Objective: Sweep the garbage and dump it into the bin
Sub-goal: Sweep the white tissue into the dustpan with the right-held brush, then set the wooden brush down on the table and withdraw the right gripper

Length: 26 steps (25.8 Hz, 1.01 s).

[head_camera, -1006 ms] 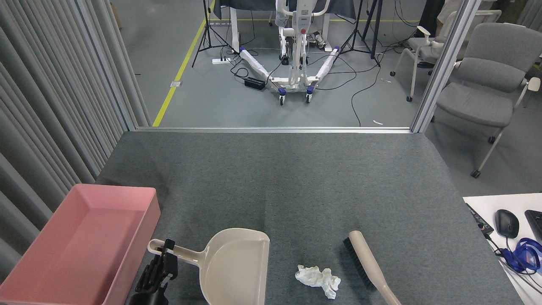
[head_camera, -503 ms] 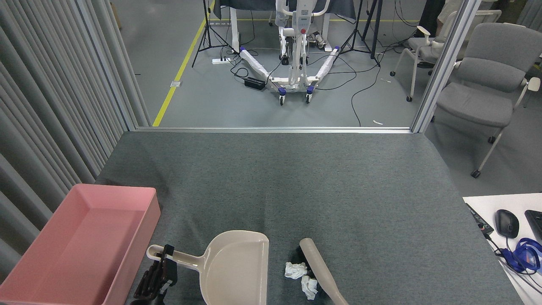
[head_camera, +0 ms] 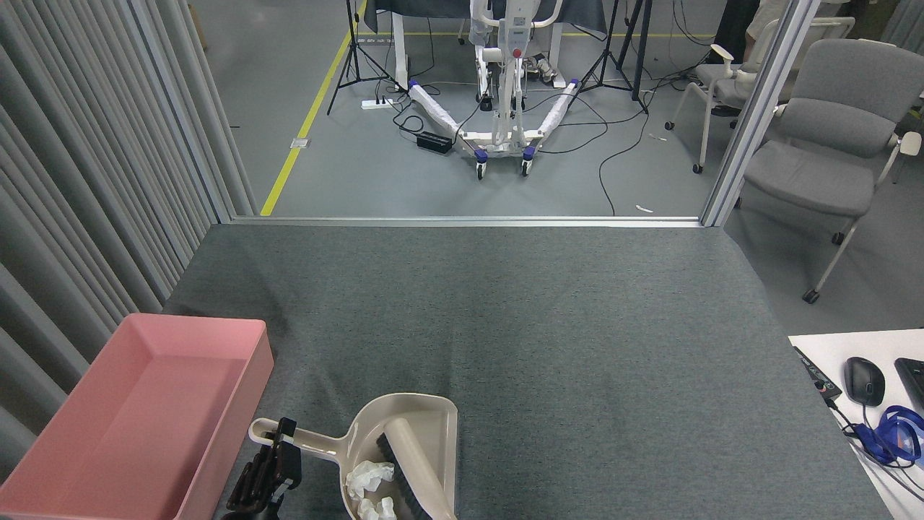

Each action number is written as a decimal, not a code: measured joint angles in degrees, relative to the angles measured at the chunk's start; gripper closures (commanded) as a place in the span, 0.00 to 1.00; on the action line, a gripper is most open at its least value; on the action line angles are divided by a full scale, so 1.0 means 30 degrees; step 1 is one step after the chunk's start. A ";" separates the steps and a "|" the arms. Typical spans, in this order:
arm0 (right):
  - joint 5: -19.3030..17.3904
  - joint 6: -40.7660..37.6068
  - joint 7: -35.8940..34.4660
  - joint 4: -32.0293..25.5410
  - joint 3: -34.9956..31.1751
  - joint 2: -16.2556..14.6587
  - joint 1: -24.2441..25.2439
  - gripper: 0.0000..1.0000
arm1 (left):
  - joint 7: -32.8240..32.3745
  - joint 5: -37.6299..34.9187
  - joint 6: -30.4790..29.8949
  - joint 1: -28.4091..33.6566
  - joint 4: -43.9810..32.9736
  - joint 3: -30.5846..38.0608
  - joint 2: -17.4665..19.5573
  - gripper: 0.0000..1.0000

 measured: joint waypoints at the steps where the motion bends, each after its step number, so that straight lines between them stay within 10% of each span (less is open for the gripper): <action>1: -0.0013 0.0163 -0.0078 0.0005 0.0346 0.0060 -0.0114 1.00 | -0.0008 -0.0001 0.0011 -0.0001 -0.0010 0.0000 -0.0003 1.00; 11: 0.0026 0.0501 -0.1100 -0.0119 0.0038 0.0365 -0.1439 1.00 | -0.0013 -0.0004 0.0052 0.0011 -0.0029 0.0000 -0.0033 1.00; 26: -0.0333 -0.2564 0.0286 0.0916 -0.8707 -0.2399 -0.3866 1.00 | -0.0010 -0.0003 0.0018 0.0131 -0.0015 0.0029 -0.0066 1.00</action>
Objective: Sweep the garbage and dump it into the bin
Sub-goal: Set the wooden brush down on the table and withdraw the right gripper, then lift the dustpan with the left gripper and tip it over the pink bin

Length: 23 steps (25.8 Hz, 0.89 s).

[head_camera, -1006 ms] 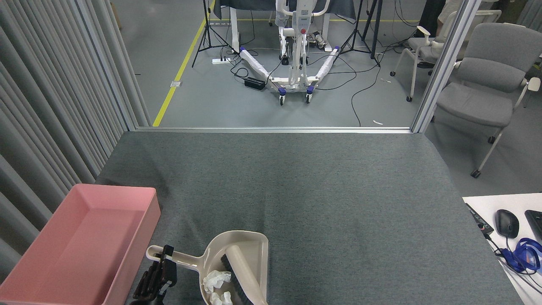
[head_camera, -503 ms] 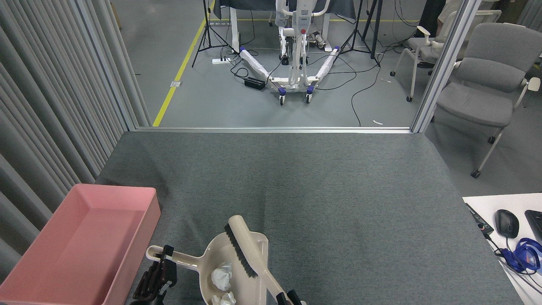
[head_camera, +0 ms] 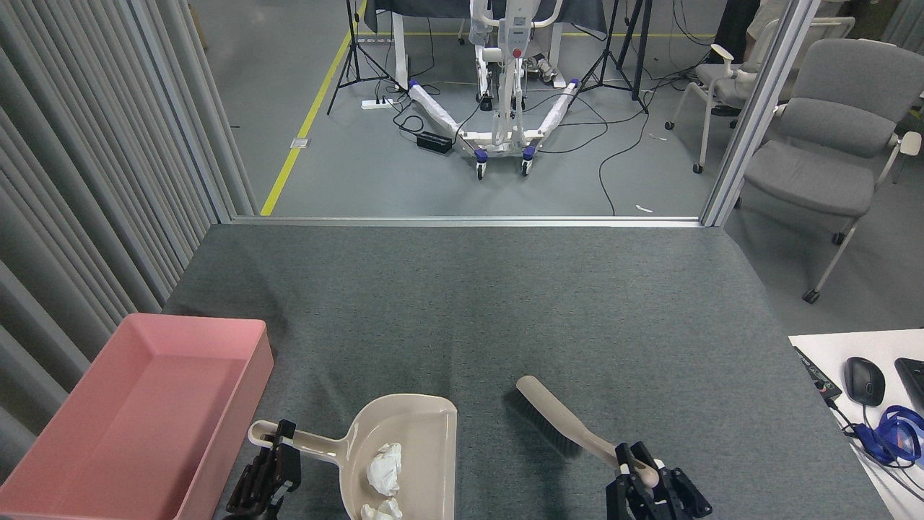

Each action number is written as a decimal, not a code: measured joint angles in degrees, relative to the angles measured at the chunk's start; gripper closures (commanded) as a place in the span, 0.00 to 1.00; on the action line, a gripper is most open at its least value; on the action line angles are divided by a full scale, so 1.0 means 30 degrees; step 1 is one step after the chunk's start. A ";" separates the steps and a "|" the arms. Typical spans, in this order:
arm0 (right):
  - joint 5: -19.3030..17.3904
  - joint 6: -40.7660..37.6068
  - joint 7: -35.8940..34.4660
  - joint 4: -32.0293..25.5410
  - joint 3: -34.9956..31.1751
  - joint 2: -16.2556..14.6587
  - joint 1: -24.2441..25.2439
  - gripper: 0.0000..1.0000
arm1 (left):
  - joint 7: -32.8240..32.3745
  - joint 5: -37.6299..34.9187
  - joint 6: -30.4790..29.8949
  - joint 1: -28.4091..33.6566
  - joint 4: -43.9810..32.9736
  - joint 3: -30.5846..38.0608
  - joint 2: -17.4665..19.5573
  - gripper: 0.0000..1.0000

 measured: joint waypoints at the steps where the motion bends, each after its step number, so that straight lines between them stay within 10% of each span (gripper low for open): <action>1: -0.0008 -0.0113 0.0035 0.0148 -0.0325 -0.0263 -0.0102 1.00 | 0.0023 0.0002 -0.0001 0.0000 0.0004 0.0000 -0.0005 1.00; 9: -0.0029 -0.0335 0.0107 0.0611 -0.1297 -0.1138 -0.0688 1.00 | 0.0028 0.0022 -0.0007 -0.0007 0.0032 0.0002 -0.0027 1.00; 13: -0.0098 -0.0360 0.0116 0.0574 -0.2812 -0.1122 -0.1139 0.02 | 0.0030 0.0024 -0.0026 -0.0010 0.0016 0.0000 -0.0027 1.00; 23: -0.1005 -0.2413 0.0143 0.0550 -0.6112 -0.1384 -0.1516 0.02 | 0.0224 0.0037 -0.0154 0.0081 -0.0075 -0.0003 -0.0050 1.00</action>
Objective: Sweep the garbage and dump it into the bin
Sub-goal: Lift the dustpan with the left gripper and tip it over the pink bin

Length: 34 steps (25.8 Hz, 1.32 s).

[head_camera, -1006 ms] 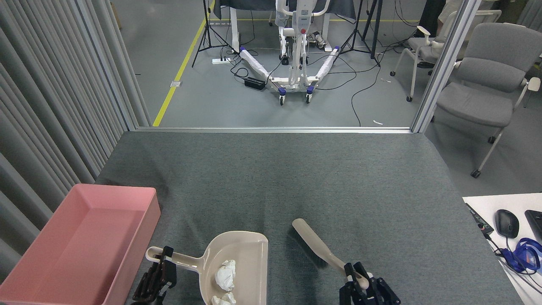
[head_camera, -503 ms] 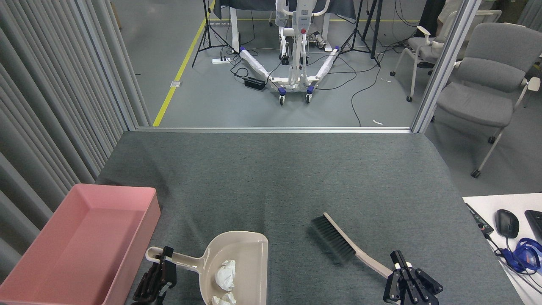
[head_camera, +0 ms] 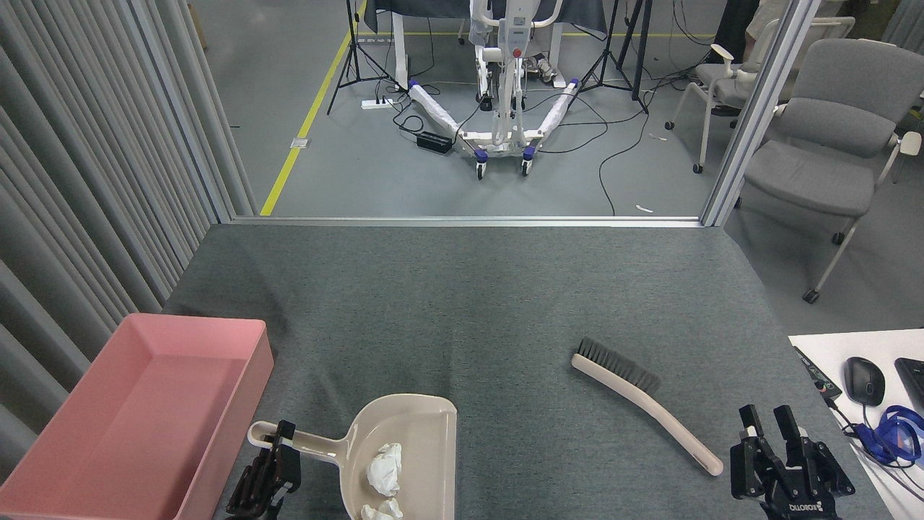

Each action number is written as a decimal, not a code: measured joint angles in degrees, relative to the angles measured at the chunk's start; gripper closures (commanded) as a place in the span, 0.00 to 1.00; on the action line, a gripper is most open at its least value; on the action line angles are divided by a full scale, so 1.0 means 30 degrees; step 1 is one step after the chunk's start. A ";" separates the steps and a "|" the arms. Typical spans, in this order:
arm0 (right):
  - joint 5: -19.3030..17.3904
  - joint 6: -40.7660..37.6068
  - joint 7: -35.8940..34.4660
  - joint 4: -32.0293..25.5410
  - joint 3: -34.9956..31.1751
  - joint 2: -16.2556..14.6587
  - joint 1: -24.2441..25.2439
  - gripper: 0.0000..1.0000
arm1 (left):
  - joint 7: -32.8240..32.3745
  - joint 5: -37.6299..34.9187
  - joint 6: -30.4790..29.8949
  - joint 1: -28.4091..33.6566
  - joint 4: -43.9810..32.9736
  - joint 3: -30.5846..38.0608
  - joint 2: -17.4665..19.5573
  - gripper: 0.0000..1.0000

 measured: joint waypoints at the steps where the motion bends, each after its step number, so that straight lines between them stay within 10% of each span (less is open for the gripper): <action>1: -0.0013 -0.0048 -0.0007 0.0001 -0.0080 -0.0010 0.0025 0.02 | 0.0011 0.0006 -0.0015 0.0014 -0.0049 -0.0002 -0.0002 1.00; 34: 0.0056 0.0061 0.0704 -0.0141 -0.0269 -0.1268 0.0956 0.02 | -0.1845 0.7905 0.0715 0.1127 -0.3928 0.0038 -0.0007 1.00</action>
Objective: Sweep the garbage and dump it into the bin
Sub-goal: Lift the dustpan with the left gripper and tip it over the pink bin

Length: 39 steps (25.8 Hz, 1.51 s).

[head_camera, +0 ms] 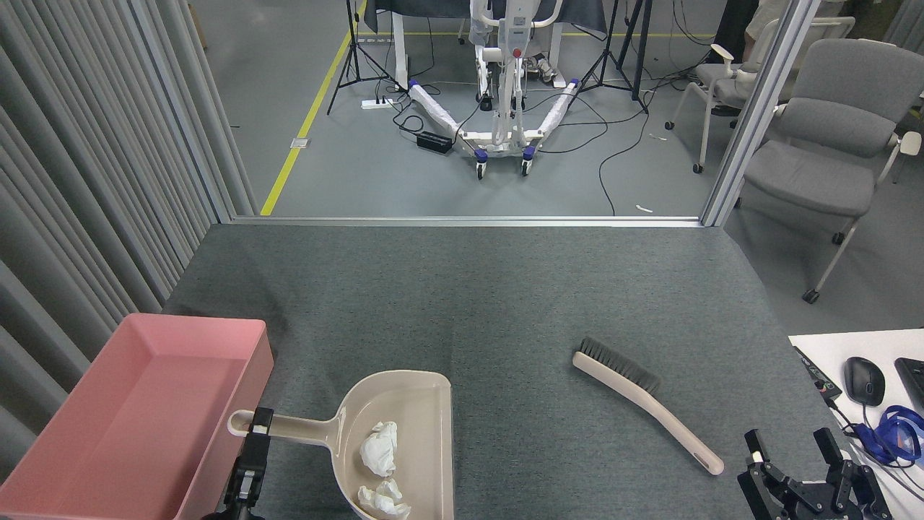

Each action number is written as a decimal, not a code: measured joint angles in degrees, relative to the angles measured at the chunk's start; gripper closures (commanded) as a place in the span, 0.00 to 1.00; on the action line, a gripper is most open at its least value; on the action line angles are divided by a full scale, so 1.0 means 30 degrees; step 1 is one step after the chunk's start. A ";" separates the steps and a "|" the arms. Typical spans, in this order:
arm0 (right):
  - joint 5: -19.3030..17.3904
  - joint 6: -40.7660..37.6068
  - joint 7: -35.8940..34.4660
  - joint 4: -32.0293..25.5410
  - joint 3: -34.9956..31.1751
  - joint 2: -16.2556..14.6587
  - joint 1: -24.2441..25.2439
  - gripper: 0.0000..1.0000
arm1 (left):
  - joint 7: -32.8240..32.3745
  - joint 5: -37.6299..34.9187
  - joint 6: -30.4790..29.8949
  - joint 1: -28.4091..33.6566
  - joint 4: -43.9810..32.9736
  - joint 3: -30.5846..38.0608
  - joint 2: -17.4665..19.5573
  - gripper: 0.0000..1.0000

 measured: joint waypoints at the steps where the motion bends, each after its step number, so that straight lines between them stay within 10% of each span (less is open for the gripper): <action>1: 0.0014 0.0001 0.0001 -0.0001 0.0000 -0.0008 0.0119 0.02 | 0.0000 0.0227 0.0009 -0.0067 -0.0026 0.0042 -0.0005 1.00; 19: 0.0090 0.0096 0.0411 -0.0407 -0.0001 0.0081 0.0896 0.02 | -0.1778 0.3464 0.3436 -0.2211 -0.1362 0.4597 0.0859 1.00; 39: -0.0096 0.1108 0.0456 -0.0409 0.0043 0.0660 0.1142 0.02 | -0.2144 0.6685 0.2745 -0.2240 0.1642 0.8876 1.0050 1.00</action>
